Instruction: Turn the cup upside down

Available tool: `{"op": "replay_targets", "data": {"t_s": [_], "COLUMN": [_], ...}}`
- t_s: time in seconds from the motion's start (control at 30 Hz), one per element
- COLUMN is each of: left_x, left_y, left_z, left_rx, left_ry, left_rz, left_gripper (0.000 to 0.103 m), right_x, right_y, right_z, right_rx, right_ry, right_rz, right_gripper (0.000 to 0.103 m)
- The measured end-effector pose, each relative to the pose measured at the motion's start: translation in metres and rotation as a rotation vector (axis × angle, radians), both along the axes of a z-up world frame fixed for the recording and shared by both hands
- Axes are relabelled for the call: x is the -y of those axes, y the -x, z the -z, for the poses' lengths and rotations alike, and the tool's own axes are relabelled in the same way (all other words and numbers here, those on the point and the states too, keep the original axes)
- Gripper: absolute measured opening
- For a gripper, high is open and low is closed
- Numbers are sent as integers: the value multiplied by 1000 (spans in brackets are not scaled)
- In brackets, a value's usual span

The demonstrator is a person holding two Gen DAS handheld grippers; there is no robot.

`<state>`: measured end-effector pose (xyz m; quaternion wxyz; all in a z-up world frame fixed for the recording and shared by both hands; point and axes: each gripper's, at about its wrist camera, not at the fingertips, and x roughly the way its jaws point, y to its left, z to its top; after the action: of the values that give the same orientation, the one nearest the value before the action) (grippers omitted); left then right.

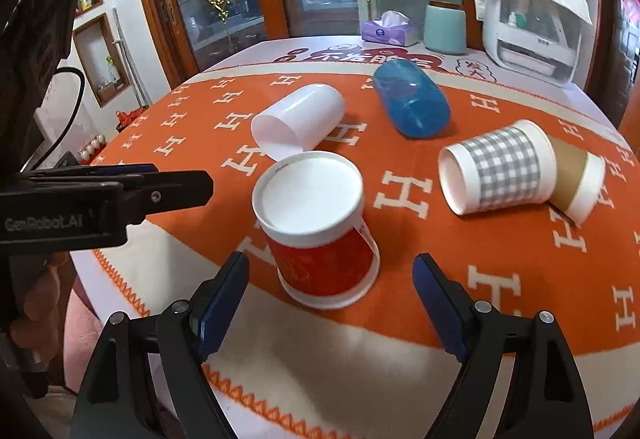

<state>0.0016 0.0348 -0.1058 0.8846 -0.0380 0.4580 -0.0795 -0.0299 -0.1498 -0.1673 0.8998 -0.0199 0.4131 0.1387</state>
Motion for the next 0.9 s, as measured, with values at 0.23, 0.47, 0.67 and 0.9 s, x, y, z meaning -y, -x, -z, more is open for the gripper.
{"op": "replay_targets", "data": {"t_s": [0.23, 0.47, 0.67, 0.9], "left_x": [5, 20, 35, 46], "left_y": [8, 17, 24, 30], "left_z": [-12, -45, -85, -118], "left_rx": [4, 43, 137, 204], "left_ry": [6, -1, -48, -77], "left_rz": [9, 40, 46, 24], "left_gripper": [76, 77, 83, 83], "right_x": [33, 51, 57, 58], "right_y": [24, 34, 31, 35], "right_z": [-31, -79, -128, -172], "right_rx": [44, 55, 36, 62], "right_ry": [-13, -20, -49, -40], "right_rz": [89, 156, 191, 229], "right_gripper": [85, 85, 85, 85]}}
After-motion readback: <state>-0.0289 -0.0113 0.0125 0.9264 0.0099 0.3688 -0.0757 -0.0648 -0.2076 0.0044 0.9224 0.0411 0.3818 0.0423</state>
